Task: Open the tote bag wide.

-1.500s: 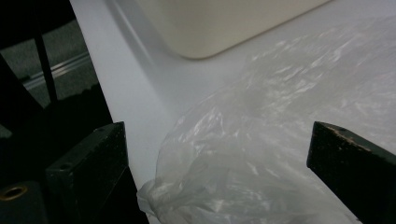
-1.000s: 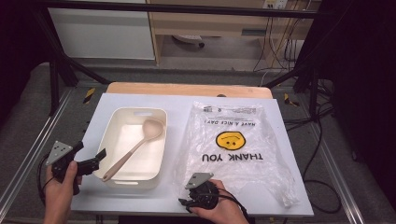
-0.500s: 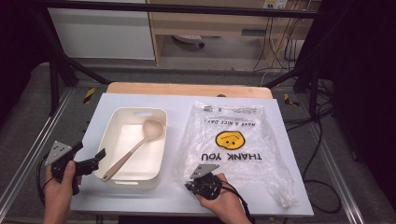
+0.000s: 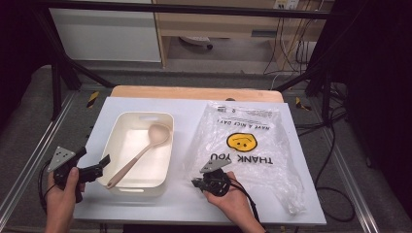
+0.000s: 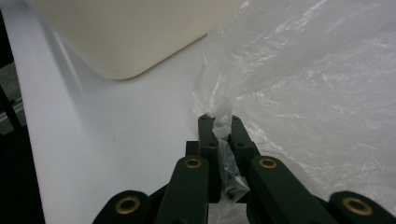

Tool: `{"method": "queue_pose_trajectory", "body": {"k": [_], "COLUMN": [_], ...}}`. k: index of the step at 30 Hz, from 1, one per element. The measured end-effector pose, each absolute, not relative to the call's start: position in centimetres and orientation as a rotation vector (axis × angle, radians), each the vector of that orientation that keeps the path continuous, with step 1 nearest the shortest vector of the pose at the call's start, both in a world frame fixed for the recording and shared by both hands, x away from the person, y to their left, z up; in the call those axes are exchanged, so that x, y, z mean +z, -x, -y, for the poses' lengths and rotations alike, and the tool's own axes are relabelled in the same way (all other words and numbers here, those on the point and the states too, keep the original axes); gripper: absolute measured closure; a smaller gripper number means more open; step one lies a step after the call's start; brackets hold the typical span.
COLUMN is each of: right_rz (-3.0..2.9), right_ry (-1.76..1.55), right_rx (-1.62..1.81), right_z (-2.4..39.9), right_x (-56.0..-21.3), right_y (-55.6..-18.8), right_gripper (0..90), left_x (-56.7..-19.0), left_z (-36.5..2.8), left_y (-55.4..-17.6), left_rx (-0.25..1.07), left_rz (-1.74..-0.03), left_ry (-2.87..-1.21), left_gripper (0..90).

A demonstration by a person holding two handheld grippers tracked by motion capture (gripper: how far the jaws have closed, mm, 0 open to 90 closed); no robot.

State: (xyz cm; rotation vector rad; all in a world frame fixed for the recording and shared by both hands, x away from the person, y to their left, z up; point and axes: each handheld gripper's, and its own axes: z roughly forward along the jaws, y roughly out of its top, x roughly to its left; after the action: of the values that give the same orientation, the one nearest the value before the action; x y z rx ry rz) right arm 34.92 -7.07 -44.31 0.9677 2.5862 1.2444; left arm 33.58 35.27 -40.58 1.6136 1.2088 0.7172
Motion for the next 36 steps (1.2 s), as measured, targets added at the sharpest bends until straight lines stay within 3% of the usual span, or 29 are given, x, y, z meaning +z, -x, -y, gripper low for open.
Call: {"method": "queue_pose_trajectory", "body": {"k": [36], "right_rz": [-2.380], "right_ry": [-1.214], "right_rx": [1.123], "right_z": [2.7], "right_x": [-45.1], "right_y": [-46.3], "right_gripper": [88.1], "left_x": [-40.6], "left_z": [-35.4], "left_y": [-33.5], "left_rx": [0.720], "left_rz": [-1.213], "left_ry": [-1.607], "left_gripper": [5.6]}}
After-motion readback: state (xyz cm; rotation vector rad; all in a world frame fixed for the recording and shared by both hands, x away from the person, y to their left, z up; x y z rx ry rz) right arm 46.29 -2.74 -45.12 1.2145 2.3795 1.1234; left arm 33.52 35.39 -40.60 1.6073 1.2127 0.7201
